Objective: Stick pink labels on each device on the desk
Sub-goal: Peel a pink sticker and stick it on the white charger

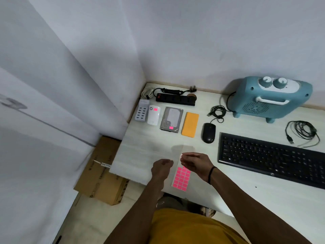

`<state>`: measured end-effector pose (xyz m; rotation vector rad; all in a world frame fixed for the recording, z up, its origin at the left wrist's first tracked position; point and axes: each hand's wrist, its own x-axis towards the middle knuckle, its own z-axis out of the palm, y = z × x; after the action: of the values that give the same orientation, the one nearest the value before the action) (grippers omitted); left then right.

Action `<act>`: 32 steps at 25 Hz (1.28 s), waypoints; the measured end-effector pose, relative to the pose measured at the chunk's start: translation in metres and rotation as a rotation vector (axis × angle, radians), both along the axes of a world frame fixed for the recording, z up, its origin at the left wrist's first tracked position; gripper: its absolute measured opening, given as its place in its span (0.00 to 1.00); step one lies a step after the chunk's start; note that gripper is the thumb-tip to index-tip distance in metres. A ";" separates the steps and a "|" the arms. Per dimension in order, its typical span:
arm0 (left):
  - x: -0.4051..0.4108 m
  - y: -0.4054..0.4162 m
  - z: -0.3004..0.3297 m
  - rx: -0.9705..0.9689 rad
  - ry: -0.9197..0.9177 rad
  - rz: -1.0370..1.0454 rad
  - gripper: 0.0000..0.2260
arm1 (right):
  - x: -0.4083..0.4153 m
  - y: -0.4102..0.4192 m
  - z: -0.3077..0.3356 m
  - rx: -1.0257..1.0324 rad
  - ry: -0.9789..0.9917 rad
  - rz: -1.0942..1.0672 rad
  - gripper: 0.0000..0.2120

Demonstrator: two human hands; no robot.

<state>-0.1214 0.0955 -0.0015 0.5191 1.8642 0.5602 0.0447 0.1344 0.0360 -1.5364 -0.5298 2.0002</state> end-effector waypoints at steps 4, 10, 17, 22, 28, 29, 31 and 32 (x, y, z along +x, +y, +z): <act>-0.035 -0.004 0.008 0.031 0.047 0.152 0.10 | -0.027 0.003 0.004 0.079 0.014 0.183 0.06; -0.115 0.071 0.026 0.079 0.141 0.200 0.09 | -0.084 0.051 0.018 0.155 -0.020 0.198 0.07; -0.201 0.199 0.043 0.212 0.355 0.044 0.09 | -0.171 0.130 0.031 0.237 -0.112 -0.009 0.10; -0.242 0.241 0.007 0.163 0.503 -0.155 0.12 | -0.202 0.135 0.014 0.151 -0.132 -0.052 0.14; -0.235 0.301 -0.012 0.069 0.670 -0.335 0.36 | -0.193 0.162 0.009 0.172 -0.222 -0.081 0.08; -0.230 0.306 -0.016 0.073 0.697 -0.367 0.36 | -0.189 0.164 0.007 0.165 -0.236 -0.088 0.08; -0.224 0.309 -0.027 0.070 0.720 -0.395 0.32 | -0.188 0.161 0.000 0.137 -0.241 -0.108 0.07; -0.223 0.310 -0.032 0.063 0.714 -0.396 0.30 | -0.191 0.159 -0.003 0.125 -0.235 -0.122 0.07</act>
<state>-0.3448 0.4057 -0.0333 1.2164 2.3168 0.1654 -0.1464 0.2934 0.0329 -1.6932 -0.6250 1.6740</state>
